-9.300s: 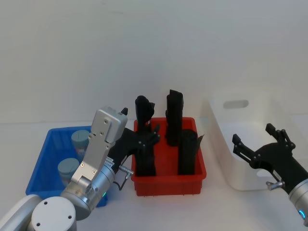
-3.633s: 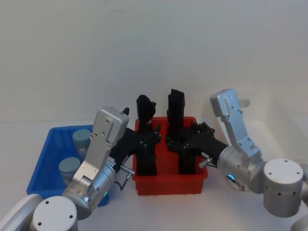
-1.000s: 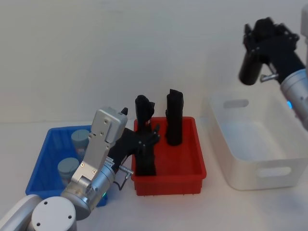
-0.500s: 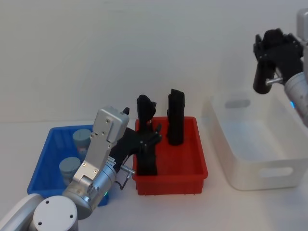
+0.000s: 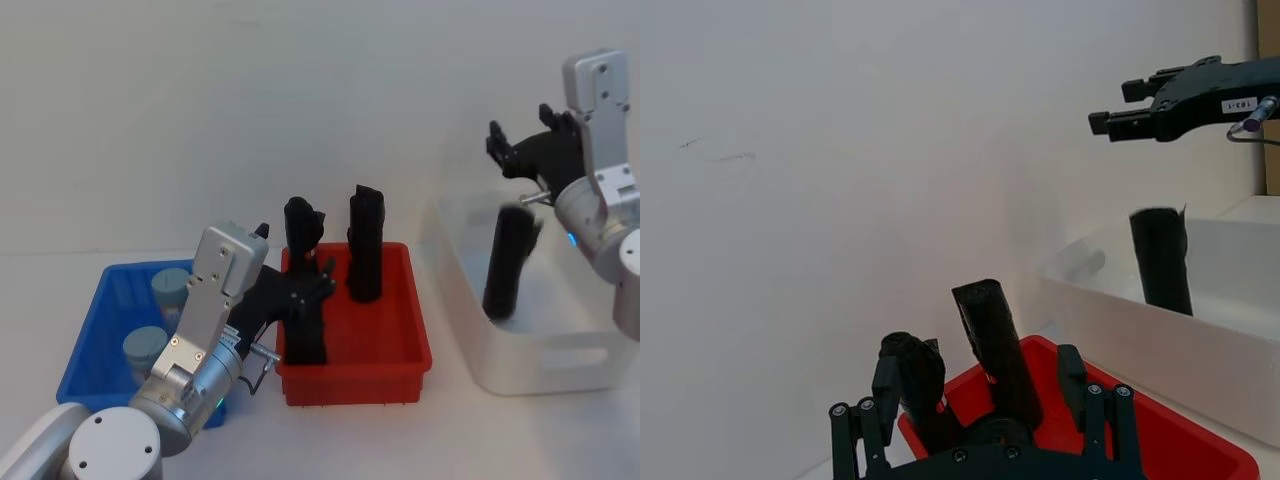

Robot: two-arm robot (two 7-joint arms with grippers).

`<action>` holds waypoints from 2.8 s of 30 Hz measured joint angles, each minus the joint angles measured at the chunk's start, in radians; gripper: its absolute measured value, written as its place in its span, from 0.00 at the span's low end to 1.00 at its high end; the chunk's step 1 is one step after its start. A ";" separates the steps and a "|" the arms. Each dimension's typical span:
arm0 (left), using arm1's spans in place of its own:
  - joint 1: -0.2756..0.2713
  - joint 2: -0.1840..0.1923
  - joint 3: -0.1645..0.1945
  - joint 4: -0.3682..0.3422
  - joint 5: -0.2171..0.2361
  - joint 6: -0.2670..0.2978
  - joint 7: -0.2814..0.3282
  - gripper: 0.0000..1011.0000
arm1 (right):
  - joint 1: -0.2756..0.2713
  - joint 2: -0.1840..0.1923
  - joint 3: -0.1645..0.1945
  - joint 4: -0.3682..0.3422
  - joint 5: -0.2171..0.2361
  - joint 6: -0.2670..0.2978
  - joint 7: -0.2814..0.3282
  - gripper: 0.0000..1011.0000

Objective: Pick the cotton swabs from the blue box and place them into the white box.

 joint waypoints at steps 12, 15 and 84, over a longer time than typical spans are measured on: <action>0.000 0.000 0.000 0.000 0.000 0.000 0.000 0.99 | 0.016 -0.012 -0.007 0.050 -0.002 0.002 0.012 0.98; 0.000 0.000 0.000 0.000 0.000 0.000 0.000 0.99 | 0.019 -0.014 -0.008 0.057 -0.002 0.003 0.013 0.99; -0.027 0.044 -0.128 0.100 -0.188 0.302 0.028 0.99 | 0.027 -0.020 -0.011 0.082 -0.003 0.004 0.018 0.99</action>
